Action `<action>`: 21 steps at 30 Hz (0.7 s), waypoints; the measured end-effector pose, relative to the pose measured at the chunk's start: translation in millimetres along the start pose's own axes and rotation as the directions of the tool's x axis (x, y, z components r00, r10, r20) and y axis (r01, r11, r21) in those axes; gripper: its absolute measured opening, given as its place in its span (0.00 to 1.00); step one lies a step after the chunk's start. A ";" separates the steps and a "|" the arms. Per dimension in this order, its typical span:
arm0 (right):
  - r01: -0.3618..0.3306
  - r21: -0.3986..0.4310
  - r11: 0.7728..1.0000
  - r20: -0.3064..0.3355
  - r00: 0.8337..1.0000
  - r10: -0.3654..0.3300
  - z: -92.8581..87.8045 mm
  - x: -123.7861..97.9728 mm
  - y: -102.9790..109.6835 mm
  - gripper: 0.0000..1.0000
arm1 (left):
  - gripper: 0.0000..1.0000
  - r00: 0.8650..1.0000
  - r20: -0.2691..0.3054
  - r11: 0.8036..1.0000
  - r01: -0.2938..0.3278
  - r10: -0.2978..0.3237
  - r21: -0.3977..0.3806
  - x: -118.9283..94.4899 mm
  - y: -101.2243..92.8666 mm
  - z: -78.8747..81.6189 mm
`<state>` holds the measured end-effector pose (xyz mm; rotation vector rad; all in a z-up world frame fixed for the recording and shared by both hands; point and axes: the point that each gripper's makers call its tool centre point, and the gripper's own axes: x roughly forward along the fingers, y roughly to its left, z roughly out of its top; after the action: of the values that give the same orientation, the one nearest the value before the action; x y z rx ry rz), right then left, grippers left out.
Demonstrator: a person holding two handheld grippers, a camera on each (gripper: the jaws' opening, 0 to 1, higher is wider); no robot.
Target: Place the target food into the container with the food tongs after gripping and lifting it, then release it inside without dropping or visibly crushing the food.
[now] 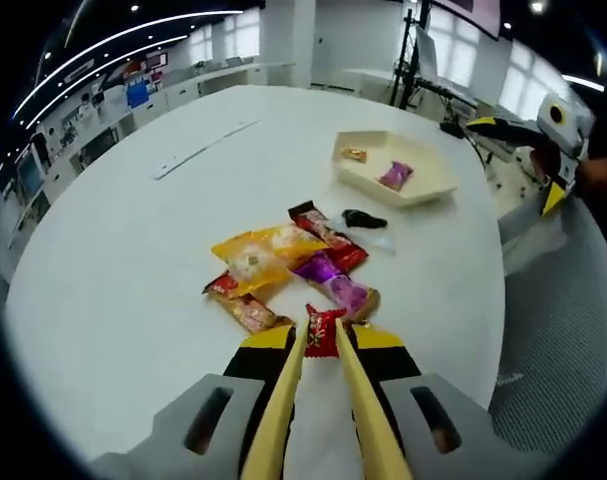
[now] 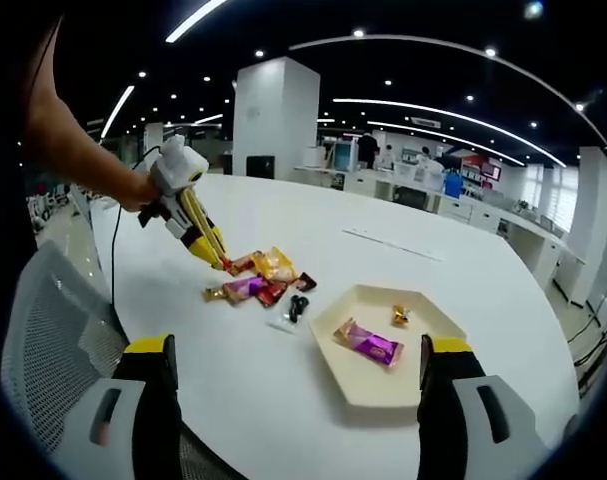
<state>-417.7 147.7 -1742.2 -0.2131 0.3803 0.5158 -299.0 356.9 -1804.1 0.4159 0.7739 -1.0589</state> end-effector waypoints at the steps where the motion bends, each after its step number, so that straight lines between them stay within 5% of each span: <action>1: -0.001 -0.001 1.000 -0.001 1.000 0.001 -0.2 0.1 0.2 0.99 | 0.17 1.000 0.002 1.000 0.002 -0.002 0.003 -0.4 -0.5 1.3; 21: -0.001 -0.007 1.000 -0.001 1.000 0.001 -0.3 0.0 0.2 0.99 | 0.16 1.000 0.021 1.000 0.018 -0.018 0.015 -5.3 -3.7 20.1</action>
<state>-417.9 147.8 -1742.5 -0.2199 0.3794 0.5178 -296.4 345.6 -1786.4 0.4103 0.7522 -1.0849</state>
